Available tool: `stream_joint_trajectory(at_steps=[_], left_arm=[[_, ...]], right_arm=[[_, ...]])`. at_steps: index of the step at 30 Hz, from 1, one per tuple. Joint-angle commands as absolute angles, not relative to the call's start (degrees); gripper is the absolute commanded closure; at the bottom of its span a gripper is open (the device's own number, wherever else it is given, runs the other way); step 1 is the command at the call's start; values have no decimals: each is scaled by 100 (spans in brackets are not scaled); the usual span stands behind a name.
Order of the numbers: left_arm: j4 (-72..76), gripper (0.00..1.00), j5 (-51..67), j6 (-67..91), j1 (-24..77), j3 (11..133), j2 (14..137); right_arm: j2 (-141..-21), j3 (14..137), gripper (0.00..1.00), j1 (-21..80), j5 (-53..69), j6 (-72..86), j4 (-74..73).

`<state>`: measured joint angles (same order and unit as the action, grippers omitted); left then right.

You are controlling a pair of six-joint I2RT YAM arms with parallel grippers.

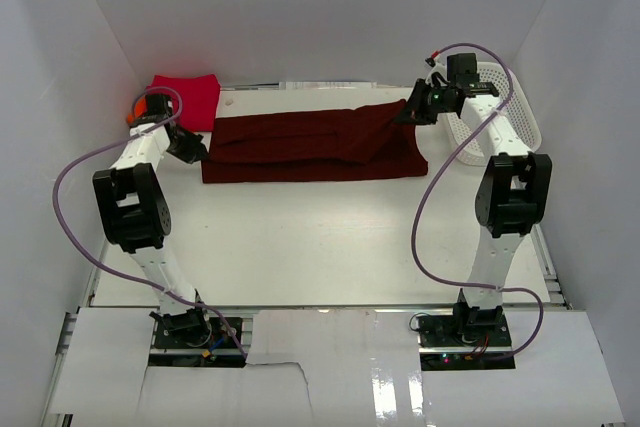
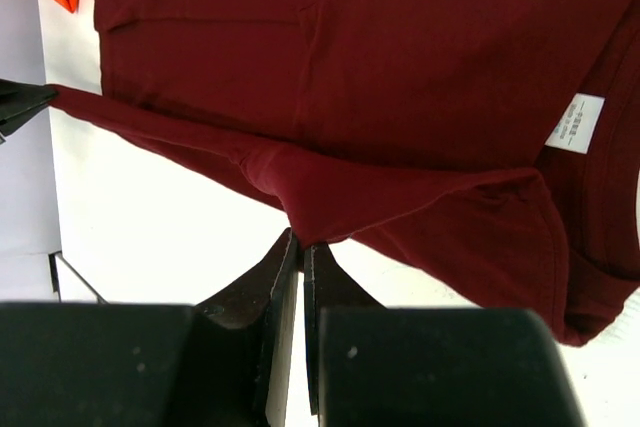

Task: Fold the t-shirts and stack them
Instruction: Grab the bottom of the folded rectangular tshirt with both arms

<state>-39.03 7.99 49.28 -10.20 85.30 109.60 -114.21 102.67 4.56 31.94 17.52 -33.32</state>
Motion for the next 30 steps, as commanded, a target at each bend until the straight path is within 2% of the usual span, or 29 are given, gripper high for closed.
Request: stream_joint_trajectory(at_steps=[1, 20, 30], left_arm=[[-3920, 100, 826, 5001, -1028, 8815, 11012], [-3990, 100, 773, 5001, -1020, 9281, 11338], [-4008, 100, 809, 4992, -1011, 9492, 11584]], right_arm=[[-11531, 10582, 92, 439, 3331, 1679, -3059], [-12041, 11461, 92, 396, 3235, 1749, -3111], [-12164, 11364, 92, 334, 3006, 1749, -2620]])
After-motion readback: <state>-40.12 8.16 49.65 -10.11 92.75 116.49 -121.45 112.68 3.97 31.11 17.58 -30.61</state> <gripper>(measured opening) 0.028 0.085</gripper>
